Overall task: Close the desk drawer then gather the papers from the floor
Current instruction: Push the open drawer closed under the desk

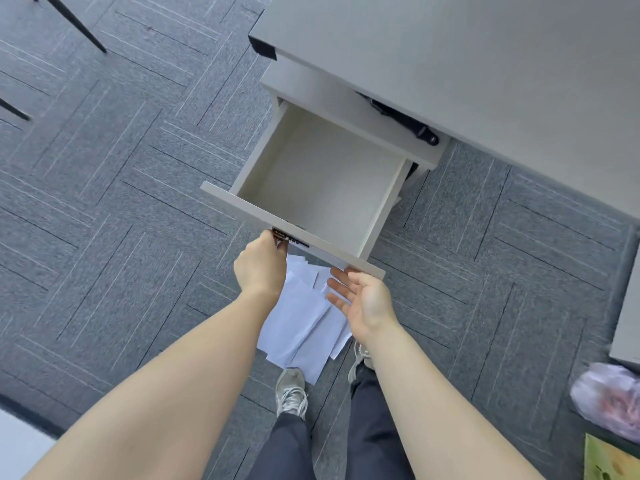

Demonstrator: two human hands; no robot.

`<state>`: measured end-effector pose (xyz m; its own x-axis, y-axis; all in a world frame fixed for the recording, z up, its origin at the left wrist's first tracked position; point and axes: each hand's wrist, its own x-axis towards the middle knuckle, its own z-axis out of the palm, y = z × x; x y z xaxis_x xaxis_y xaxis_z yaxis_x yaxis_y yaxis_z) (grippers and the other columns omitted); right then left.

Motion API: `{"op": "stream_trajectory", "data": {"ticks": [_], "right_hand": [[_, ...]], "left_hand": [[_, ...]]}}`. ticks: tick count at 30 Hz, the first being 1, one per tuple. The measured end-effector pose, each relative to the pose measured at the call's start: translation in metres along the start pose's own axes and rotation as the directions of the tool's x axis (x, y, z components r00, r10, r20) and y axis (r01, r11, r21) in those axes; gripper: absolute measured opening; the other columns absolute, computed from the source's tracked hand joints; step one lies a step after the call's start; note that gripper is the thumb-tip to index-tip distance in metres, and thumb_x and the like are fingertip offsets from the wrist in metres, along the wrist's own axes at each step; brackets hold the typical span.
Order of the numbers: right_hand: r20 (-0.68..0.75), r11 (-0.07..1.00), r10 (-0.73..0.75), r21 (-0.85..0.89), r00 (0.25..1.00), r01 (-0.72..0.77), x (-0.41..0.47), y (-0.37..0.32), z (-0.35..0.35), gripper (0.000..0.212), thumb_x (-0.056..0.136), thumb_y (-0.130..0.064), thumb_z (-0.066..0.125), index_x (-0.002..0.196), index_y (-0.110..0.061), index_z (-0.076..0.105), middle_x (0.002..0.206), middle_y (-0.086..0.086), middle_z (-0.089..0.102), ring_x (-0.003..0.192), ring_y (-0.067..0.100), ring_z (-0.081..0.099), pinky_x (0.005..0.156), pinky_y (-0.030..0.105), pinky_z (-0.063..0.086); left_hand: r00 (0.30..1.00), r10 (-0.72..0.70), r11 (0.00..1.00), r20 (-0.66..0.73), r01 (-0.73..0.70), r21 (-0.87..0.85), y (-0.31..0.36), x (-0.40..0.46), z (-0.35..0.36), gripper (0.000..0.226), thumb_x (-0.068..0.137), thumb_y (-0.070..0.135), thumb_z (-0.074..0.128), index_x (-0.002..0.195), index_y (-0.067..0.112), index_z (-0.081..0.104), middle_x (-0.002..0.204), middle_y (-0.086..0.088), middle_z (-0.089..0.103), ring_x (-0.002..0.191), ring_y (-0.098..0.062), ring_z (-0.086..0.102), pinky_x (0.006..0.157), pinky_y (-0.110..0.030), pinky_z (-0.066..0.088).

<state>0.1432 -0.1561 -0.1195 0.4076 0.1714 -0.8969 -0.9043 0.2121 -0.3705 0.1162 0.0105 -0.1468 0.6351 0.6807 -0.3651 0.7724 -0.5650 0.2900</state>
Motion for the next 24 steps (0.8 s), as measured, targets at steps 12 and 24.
{"op": "stream_trajectory", "data": {"ticks": [12, 24], "right_hand": [[0.115, 0.99, -0.047, -0.128, 0.992, 0.062, 0.061, -0.131, 0.003, 0.022, 0.094, -0.009, 0.045, 0.113, -0.014, 0.055, 0.115, 0.007, 0.067, 0.094, 0.023, 0.064, 0.076, 0.035, 0.052], [0.077, 0.972, -0.16, -0.163, 0.984, 0.17, 0.091, -0.181, 0.014, 0.041, 0.091, -0.001, 0.046, 0.131, -0.007, 0.051, 0.12, 0.007, 0.066, 0.082, 0.016, 0.064, 0.067, 0.028, 0.052]], "left_hand": [[0.992, 0.065, 0.993, -0.11, -0.053, 0.106, 0.11, 0.091, 0.012, 0.031, 0.096, 0.036, 0.044, 0.103, 0.011, 0.061, 0.099, -0.012, 0.073, 0.088, -0.038, 0.067, 0.065, -0.035, 0.04], [0.974, 0.187, 0.971, -0.13, -0.163, 0.174, 0.161, 0.139, 0.01, 0.031, 0.096, 0.031, 0.046, 0.102, 0.004, 0.06, 0.095, -0.023, 0.071, 0.088, -0.042, 0.066, 0.063, -0.036, 0.034]]}}
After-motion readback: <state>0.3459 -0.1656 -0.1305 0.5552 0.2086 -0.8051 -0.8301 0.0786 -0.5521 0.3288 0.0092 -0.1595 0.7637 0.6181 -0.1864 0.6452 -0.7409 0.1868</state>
